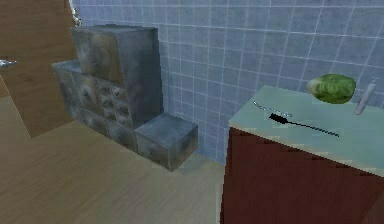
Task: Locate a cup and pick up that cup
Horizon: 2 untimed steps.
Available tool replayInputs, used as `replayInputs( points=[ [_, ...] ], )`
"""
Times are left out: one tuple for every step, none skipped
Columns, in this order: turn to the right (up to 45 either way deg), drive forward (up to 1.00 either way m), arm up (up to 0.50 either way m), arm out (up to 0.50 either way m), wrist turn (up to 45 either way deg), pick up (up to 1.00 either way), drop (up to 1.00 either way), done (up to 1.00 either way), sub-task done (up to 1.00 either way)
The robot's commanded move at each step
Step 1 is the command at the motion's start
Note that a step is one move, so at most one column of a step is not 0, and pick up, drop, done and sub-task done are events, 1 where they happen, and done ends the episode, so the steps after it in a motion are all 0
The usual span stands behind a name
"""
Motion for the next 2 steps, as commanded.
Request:
replayInputs(
  points=[
    [0.0,0.00,0.04,0.00,0.0,0.00,0.00,0.00,0.00],
    [0.0,0.00,0.00,0.00,0.0,0.00,0.00,1.00,0.00]
  ],
)
